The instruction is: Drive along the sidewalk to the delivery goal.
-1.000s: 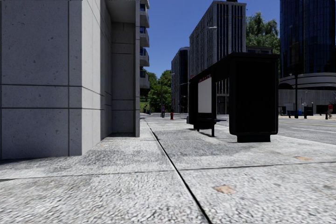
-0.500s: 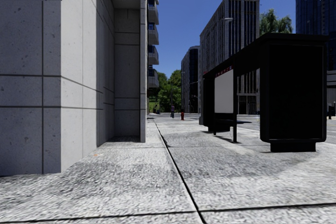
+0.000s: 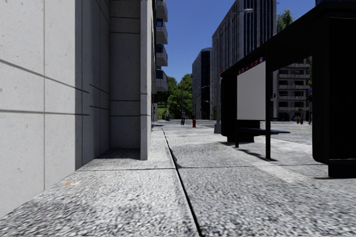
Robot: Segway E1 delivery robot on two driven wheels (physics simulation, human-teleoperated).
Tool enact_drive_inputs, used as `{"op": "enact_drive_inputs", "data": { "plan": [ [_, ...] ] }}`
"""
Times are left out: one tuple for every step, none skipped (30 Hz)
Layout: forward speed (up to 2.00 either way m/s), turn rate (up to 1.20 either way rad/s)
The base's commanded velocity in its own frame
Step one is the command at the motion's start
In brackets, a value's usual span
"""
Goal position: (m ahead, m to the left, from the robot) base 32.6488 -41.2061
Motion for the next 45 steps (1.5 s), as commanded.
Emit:
{"op": "enact_drive_inputs", "data": {
  "plan": [
    [2.00, 0.00],
    [2.00, 0.00],
    [2.00, 0.00],
    [2.00, 0.00],
    [2.00, 0.00],
    [2.00, 0.00],
    [2.00, 0.00],
    [2.00, 0.00],
    [2.00, 0.00],
    [2.00, 0.00],
    [2.00, 0.00],
    [2.00, 0.00],
    [2.00, 0.00],
    [2.00, 0.00],
    [2.00, 0.00],
    [2.00, 0.00],
    [2.00, 0.00],
    [2.00, 0.00],
    [2.00, 0.00],
    [2.00, 0.00],
    [2.00, 0.00],
    [2.00, 0.00],
    [2.00, 0.00],
    [2.00, 0.00],
    [2.00, 0.00],
    [2.00, 0.00],
    [2.00, 0.00],
    [2.00, 0.00],
    [2.00, 0.00],
    [2.00, 0.00],
    [2.00, 0.00],
    [2.00, 0.00],
    [2.00, 0.00],
    [2.00, 0.00],
    [2.00, 0.00],
    [2.00, 0.00],
    [2.00, 0.00],
    [2.00, 0.00],
    [2.00, 0.00],
    [2.00, 0.00],
    [2.00, 0.00],
    [2.00, 0.00],
    [2.00, -0.19],
    [2.00, -0.30],
    [2.00, -0.30]
  ]
}}
